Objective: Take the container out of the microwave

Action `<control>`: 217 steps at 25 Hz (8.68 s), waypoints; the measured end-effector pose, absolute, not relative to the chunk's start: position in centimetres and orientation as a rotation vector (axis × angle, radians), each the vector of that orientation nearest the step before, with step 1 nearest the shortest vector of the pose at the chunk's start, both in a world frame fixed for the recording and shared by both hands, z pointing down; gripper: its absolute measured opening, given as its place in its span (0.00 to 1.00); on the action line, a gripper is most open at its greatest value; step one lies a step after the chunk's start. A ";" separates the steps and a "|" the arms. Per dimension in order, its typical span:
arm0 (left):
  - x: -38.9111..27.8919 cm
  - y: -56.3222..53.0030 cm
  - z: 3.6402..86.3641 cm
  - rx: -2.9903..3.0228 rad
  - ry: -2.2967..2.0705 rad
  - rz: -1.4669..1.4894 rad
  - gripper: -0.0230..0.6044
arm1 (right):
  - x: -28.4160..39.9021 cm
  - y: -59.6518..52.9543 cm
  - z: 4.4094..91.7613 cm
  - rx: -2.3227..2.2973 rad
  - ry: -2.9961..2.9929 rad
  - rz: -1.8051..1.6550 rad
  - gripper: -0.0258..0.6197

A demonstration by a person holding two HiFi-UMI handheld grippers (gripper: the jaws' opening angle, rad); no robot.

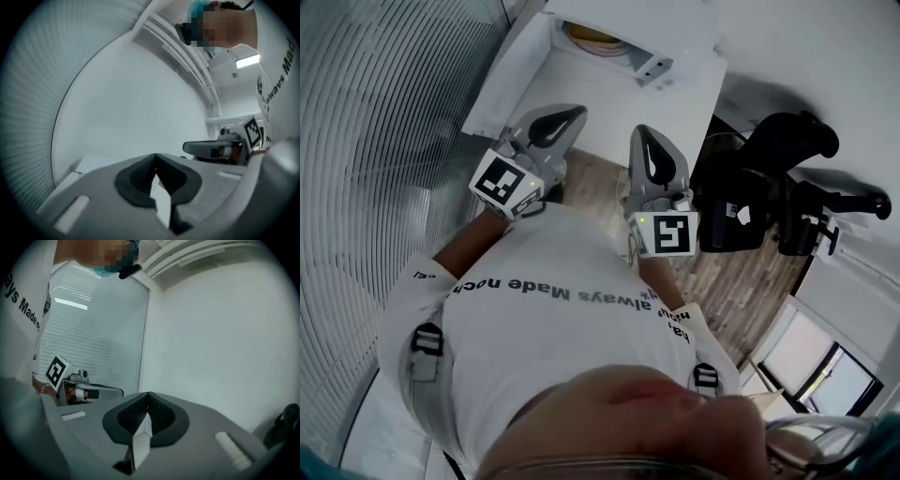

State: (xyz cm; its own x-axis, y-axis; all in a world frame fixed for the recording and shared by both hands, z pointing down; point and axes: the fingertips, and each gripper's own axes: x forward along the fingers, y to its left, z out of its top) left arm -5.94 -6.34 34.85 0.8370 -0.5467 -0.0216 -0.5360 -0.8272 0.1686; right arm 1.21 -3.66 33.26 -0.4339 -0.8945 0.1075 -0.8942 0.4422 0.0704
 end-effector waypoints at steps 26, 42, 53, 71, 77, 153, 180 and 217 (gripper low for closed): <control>-1.3 -17.5 35.2 2.854 -0.838 -0.086 0.04 | 6.2 -14.4 33.7 1.615 -2.559 0.016 0.04; -1.3 -21.7 43.8 2.716 -1.134 0.144 0.16 | 11.0 -14.2 34.0 1.595 -2.581 -0.034 0.04; -4.1 -29.2 54.3 2.522 -1.357 0.326 0.22 | 11.1 -13.9 34.6 1.583 -2.553 -0.025 0.04; -7.0 -38.3 66.8 2.189 -1.467 0.401 0.29 | 9.8 -14.9 36.6 1.555 -2.498 0.036 0.04; -6.9 -39.6 68.4 2.113 -1.490 0.403 0.29 | 9.5 -15.7 36.6 1.561 -2.497 0.051 0.04; -7.6 -40.3 70.0 2.000 -1.516 0.510 0.07 | 11.4 -13.4 37.8 1.659 -2.464 0.132 0.04; -4.8 -42.5 70.8 2.100 -1.440 0.501 0.19 | 12.1 -15.1 38.6 1.664 -2.436 0.159 0.04; -7.6 -39.0 69.1 1.985 -1.486 0.415 0.07 | 11.5 -14.4 37.8 1.673 -2.486 0.154 0.04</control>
